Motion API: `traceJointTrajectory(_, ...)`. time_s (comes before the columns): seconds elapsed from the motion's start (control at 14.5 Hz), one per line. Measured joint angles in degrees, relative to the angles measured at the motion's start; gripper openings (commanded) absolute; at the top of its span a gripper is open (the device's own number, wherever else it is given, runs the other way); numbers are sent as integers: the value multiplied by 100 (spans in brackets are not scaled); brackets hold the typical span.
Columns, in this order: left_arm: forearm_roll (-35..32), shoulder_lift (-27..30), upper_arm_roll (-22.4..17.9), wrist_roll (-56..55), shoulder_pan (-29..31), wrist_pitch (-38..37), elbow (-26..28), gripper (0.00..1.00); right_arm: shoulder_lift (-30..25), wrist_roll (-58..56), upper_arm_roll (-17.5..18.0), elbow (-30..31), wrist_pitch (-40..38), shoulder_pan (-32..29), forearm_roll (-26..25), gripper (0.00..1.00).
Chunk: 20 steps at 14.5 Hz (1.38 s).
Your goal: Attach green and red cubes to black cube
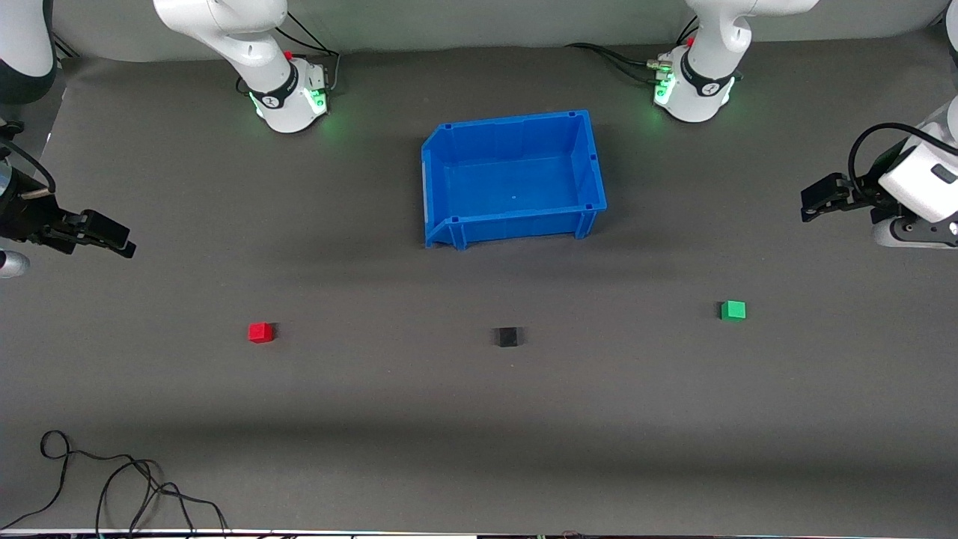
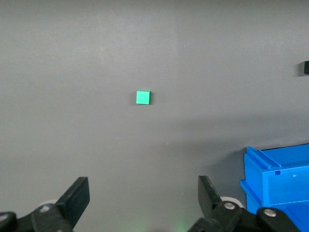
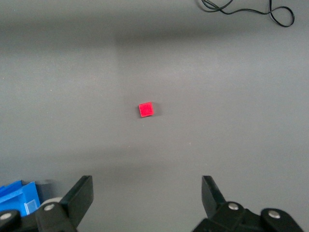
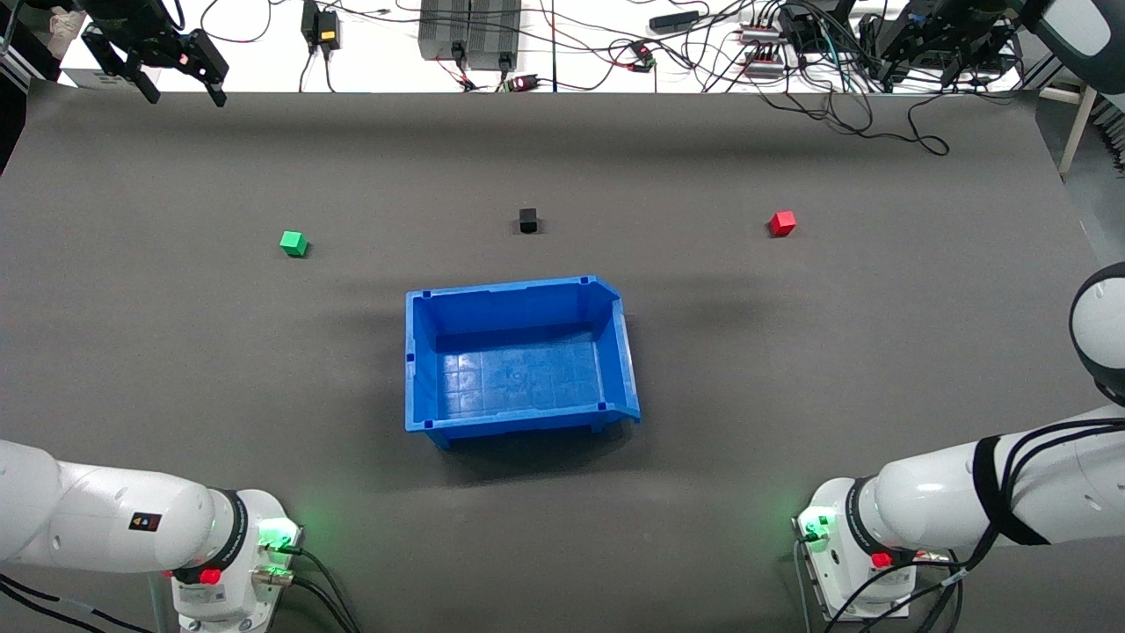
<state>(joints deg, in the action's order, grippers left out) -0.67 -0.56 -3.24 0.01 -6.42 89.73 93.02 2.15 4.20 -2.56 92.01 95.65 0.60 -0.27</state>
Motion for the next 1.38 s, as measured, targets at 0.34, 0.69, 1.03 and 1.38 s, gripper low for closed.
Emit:
traceJointTrajectory(0.34, 0, 0, 0, 0, -1, 0, 0, 100, 0, 0, 0, 0, -87, 6, 0, 99)
traceJointTrajectory(0.69, 0, 0, 0, 1, -2, 0, 0, 100, 0, 0, 0, 0, -112, 18, 0, 100)
traceJointTrajectory(1.03, 1, 0, -4, -8, -5, -25, 0, 100, 9, 0, -12, 12, -134, 19, 0, 100)
traceJointTrajectory(1.38, 3, 0, -37, -17, -4, -73, -43, 100, 205, 0, -12, 216, 20, 46, 0, 100)
